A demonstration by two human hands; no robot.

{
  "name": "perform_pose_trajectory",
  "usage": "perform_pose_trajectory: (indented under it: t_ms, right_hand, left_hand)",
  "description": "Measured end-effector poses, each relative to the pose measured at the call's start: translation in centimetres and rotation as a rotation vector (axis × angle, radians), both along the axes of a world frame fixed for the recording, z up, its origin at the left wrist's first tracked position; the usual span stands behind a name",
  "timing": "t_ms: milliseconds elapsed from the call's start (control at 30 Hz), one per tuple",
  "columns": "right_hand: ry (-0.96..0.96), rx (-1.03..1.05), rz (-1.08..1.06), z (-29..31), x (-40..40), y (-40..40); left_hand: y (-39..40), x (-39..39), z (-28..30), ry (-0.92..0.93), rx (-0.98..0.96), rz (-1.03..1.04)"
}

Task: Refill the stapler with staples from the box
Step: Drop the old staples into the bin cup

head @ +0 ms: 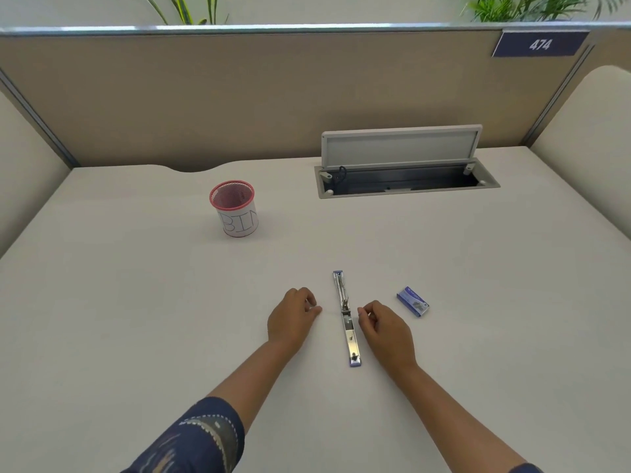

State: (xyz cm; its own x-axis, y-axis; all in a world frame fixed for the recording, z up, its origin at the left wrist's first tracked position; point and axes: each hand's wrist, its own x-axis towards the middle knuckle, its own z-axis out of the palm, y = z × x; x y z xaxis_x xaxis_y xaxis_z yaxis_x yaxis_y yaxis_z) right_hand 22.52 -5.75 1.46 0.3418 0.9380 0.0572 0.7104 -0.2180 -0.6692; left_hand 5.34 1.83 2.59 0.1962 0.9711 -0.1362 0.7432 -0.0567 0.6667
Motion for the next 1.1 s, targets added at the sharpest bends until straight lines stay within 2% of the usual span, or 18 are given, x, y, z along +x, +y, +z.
perform_pose_trajectory:
  t_ms: [133, 433, 600, 900, 1100]
  right_hand:
    - [-0.012, -0.006, 0.002, 0.0, 0.1, -0.1]
    - [-0.015, -0.014, -0.001, -0.2, 0.1, 0.0]
    - [-0.010, -0.023, -0.003, -0.2, 0.2, 0.0]
    - [0.012, -0.010, 0.005, -0.1, 0.2, -0.1]
    - [0.009, -0.009, 0.007, 0.0, 0.1, -0.2]
  left_hand:
    - [1.7, -0.8, 0.7, -0.019, 0.021, 0.025]
    - [8.3, -3.6, 5.9, -0.023, 0.267, 0.186]
    - [12.4, -4.4, 8.8, -0.009, 0.287, 0.333]
    - [16.4, -5.7, 10.2, 0.110, 0.345, 0.429]
    - [17.3, -6.1, 10.0, 0.083, 0.329, 0.469]
